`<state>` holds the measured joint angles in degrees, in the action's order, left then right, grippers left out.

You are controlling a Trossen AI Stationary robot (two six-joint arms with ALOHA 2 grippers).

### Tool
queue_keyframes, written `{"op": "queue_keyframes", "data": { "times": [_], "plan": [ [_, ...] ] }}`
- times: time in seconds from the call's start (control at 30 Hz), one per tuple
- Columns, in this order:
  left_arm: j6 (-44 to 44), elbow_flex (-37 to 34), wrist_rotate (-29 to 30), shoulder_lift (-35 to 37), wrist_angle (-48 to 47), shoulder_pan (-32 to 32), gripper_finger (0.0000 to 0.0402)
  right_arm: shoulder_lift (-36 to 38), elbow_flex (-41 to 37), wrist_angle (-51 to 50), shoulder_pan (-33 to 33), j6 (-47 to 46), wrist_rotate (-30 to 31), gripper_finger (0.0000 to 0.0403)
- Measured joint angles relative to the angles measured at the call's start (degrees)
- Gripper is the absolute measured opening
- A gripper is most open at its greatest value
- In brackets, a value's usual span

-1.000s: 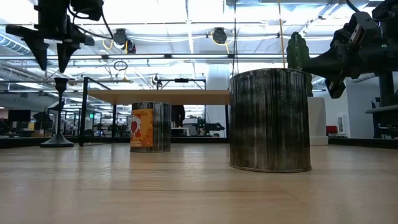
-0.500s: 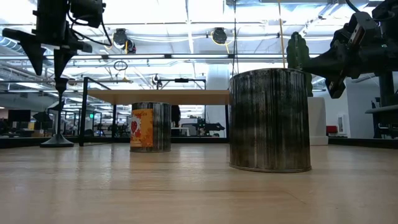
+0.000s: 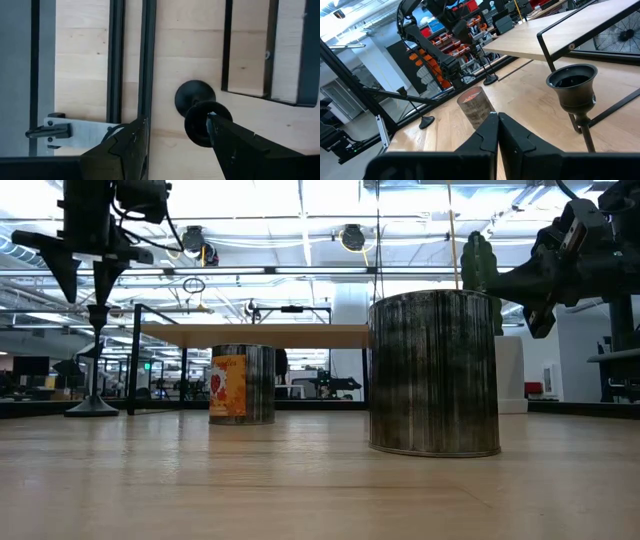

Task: Pick & Place candle stick holders
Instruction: Put the top left candle holder on the shelf

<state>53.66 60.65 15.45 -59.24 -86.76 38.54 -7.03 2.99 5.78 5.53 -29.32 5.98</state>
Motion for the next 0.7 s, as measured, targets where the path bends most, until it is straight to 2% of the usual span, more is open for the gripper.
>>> {"op": "queue_keyframes", "data": {
  "times": [0.23,0.5,0.7],
  "plan": [
    [0.1,-4.8,-0.4,0.1,0.5,0.0,0.0214,0.0,0.0,0.0,0.0,0.0,0.0,0.0004],
    [-1.5,-4.8,0.1,0.1,0.4,0.0,0.0214,0.0,0.0,0.0,0.0,0.0,0.0,0.0004],
    [-6.6,-4.8,1.0,0.0,2.3,0.0,0.0214,0.0,0.0,0.0,0.0,0.0,0.0,0.0004]
  ]
}}
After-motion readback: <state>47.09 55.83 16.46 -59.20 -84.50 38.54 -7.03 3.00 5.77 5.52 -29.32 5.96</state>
